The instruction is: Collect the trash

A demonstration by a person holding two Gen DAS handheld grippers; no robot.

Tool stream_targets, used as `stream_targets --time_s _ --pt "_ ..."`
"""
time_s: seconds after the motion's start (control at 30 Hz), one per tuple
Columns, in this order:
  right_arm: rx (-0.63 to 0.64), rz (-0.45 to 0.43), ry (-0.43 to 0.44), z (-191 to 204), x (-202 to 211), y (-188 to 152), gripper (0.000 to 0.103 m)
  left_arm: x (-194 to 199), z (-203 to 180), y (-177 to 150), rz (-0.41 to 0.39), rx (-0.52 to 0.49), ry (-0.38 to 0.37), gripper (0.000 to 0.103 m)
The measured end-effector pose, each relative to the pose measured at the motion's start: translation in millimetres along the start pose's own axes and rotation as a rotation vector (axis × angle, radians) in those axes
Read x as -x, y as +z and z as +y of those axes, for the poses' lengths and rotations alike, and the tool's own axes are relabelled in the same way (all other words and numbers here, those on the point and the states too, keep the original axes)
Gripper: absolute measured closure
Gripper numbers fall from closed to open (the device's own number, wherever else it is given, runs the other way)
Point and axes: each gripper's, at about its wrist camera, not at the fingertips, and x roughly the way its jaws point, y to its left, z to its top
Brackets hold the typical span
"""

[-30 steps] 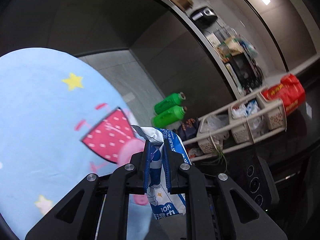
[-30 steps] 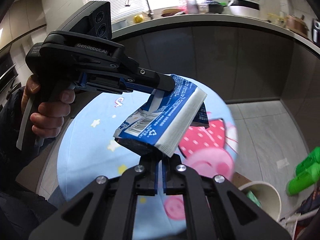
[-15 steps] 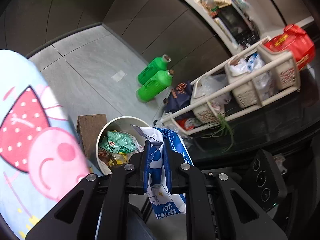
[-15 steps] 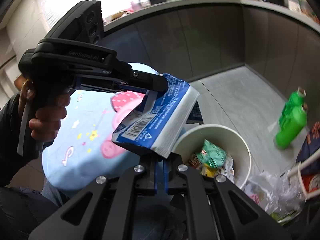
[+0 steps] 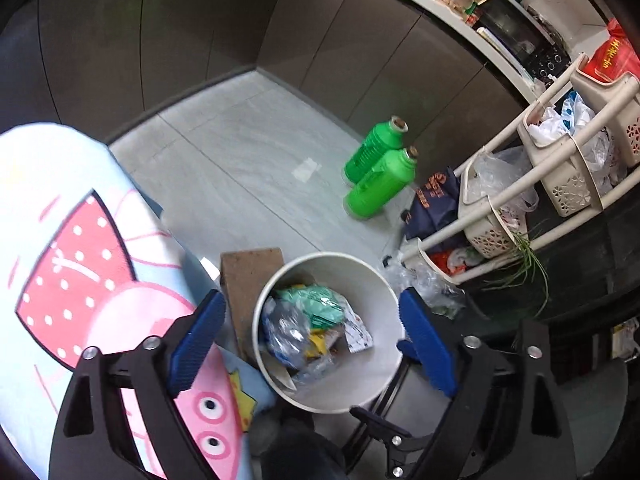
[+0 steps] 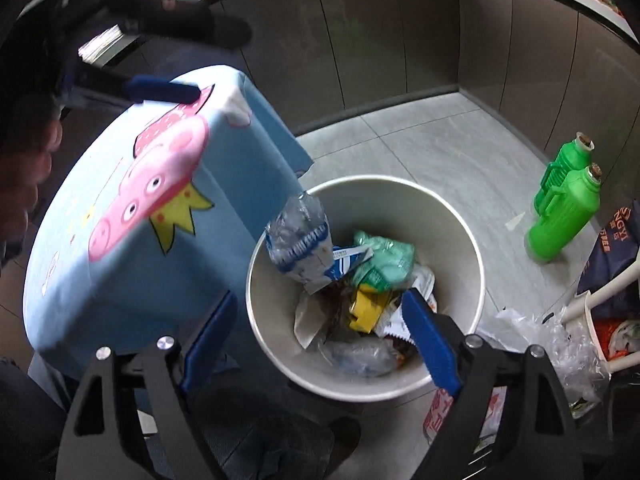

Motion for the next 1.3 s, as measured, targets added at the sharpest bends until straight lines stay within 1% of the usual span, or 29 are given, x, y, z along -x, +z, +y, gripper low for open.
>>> stream_targets --time_s 0.07,0.1,0.17,0.23,0.33,0.43,0.53,0.63,0.73,0.83,0.93,1.03,1.13,1.3 --pt "0.000 -0.009 0.007 2.5 4.6 -2.9 0.005 3.9 1.5 1.6 -0.009 0.003 0.004 0.016" --pt "0.001 -0.015 0.008 1.2 4.9 -2.9 0.004 5.8 2.5 1.8 -0.010 0.008 0.004 0.015" --pt "-0.001 -0.022 0.009 0.5 7.8 -2.5 0.004 10.2 4.2 1.6 -0.018 0.012 0.010 0.015" --pt "-0.003 -0.014 0.008 2.5 11.9 1.3 0.003 18.2 3.6 0.1 -0.035 0.013 0.019 0.012" --pt "-0.004 -0.012 0.001 11.8 26.1 7.4 0.003 38.3 4.9 -4.2 -0.077 0.013 0.047 0.009" --pt "0.012 -0.041 -0.030 26.4 46.7 12.3 0.003 64.0 5.8 -10.6 -0.125 0.018 0.087 0.009" --pt "0.000 -0.063 -0.073 43.2 69.5 17.1 0.003 93.9 9.1 -21.4 -0.173 0.031 0.124 0.009" --pt "-0.021 -0.111 -0.096 61.9 94.3 20.9 0.003 130.7 11.3 -40.1 -0.234 0.041 0.194 0.009" --pt "-0.024 -0.130 -0.124 85.0 113.9 24.4 0.003 163.8 14.8 -60.8 -0.285 0.052 0.266 0.009" --pt "-0.011 -0.137 -0.137 113.7 131.5 28.4 0.003 198.8 22.1 -89.2 -0.328 0.081 0.360 0.009" --pt "0.007 -0.142 -0.149 143.7 144.8 33.3 0.003 224.9 29.0 -117.2 -0.326 0.102 0.473 0.009" --pt "0.004 -0.150 -0.168 171.3 153.1 36.8 0.003 247.3 38.2 -145.2 -0.323 0.123 0.542 0.009" --pt "0.020 -0.141 -0.216 196.6 154.3 38.3 0.003 268.9 55.3 -169.7 -0.322 0.167 0.573 0.008" --pt "0.090 -0.136 -0.240 246.5 153.6 36.4 0.003 305.3 84.0 -212.0 -0.333 0.254 0.635 0.008"
